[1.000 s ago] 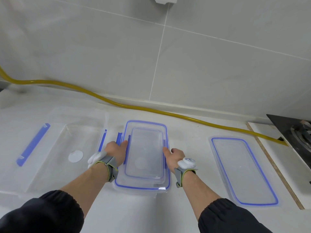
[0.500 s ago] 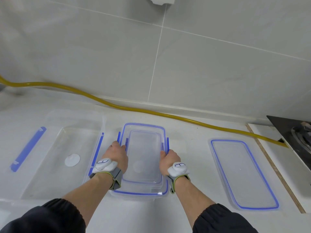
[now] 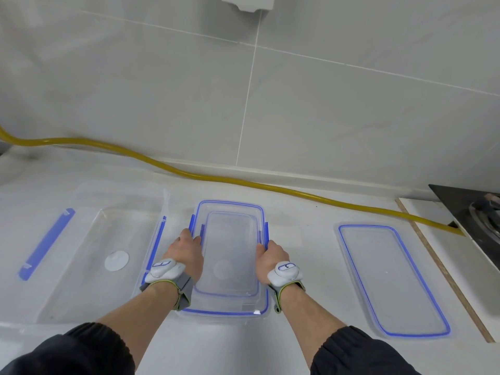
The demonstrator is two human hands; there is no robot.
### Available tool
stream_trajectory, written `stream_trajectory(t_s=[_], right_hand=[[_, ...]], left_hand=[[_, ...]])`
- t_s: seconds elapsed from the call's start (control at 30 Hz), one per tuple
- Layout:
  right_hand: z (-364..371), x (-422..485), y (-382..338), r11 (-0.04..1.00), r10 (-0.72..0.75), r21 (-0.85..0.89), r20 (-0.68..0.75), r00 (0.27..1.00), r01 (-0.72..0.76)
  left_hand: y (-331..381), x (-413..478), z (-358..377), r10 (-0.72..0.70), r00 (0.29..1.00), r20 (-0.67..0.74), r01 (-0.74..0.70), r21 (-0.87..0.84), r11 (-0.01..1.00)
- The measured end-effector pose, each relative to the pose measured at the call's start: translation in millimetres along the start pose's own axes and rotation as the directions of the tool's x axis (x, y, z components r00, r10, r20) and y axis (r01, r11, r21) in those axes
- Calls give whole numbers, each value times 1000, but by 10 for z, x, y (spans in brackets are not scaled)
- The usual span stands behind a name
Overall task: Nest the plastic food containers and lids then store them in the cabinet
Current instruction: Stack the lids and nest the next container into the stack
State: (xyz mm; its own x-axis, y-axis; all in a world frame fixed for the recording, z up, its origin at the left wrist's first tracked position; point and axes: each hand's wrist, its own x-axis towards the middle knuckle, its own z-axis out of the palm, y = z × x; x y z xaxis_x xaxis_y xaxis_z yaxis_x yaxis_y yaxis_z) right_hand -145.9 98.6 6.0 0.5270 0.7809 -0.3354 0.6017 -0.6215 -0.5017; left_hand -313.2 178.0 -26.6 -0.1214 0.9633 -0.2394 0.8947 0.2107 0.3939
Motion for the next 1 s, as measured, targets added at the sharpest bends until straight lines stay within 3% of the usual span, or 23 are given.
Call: stream_trajectory(t_s=[0.17, 0.27, 0.4, 0.63, 0.77, 0.87, 1.0], right_hand=[[-64, -118, 119, 996, -23, 86, 35, 999, 20], [-65, -188, 133, 994, -21, 110, 32, 999, 17], [-127, -266, 85, 993, -45, 107, -39, 998, 49], [-416, -433, -393, 964, -151, 189, -198, 969, 188], [-469, -538, -783, 949, -202, 199, -211, 956, 245], [-439, -619, -1038, 941, -236, 196, -201, 951, 275], [-325, -721, -1334, 934, -266, 193, -187, 946, 301]], left_hand=[[-151, -182, -45, 69, 996, 50, -66, -74, 995], [-141, -275, -105, 23, 997, 68, -17, -77, 997], [-84, -381, -269, 101, 991, 93, -107, 63, 992], [-7, -505, -1001, 164, 986, -28, -164, 15, 986], [-93, -469, -1461, 71, 994, -77, -85, -184, 979], [-213, -463, -1739, 101, 990, -96, -111, -106, 988], [-447, -367, -1972, 46, 992, -114, -67, -182, 981]])
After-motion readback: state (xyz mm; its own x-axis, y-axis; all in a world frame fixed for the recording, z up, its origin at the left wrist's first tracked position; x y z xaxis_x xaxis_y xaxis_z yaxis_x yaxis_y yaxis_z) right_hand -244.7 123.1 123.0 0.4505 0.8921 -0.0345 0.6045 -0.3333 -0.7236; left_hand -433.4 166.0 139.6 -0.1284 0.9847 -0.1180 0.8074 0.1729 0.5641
